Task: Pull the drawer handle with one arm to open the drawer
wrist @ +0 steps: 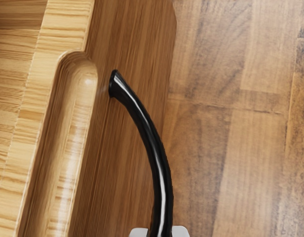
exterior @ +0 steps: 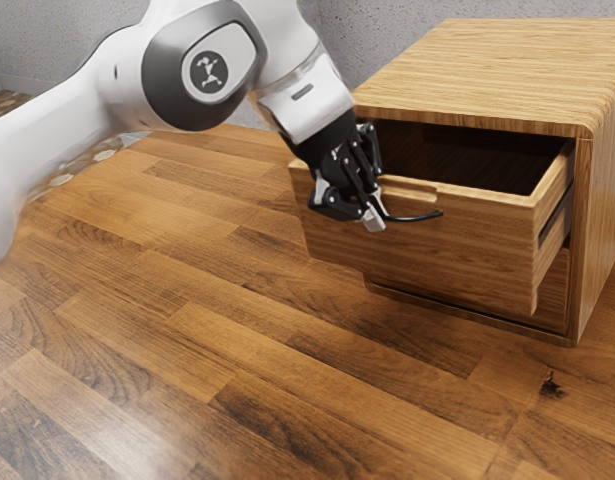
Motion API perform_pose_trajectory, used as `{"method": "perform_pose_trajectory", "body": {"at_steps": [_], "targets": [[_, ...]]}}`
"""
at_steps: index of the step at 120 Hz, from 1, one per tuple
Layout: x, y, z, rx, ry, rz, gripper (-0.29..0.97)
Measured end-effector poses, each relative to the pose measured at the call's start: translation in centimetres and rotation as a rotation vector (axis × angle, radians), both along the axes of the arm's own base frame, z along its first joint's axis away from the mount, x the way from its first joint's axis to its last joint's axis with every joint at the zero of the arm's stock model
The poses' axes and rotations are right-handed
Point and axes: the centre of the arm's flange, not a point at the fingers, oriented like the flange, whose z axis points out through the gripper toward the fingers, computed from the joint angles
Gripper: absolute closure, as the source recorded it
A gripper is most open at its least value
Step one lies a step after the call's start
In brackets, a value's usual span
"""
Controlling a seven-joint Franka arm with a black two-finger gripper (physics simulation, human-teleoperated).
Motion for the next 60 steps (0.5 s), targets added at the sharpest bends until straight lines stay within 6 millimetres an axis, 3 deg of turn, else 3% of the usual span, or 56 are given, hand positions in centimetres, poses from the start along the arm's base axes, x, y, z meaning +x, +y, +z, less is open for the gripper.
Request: {"method": "perform_pose_trajectory", "body": {"at_steps": [11,25,60], "targets": [[-0.6,-0.2,-0.1,-0.002,0.008,0.004,0.81],[-1.4,-0.3,0.2,-0.006,0.009,0.010,0.73],[-3.0,-0.7,0.2,-0.010,0.023,0.023,0.75]]}}
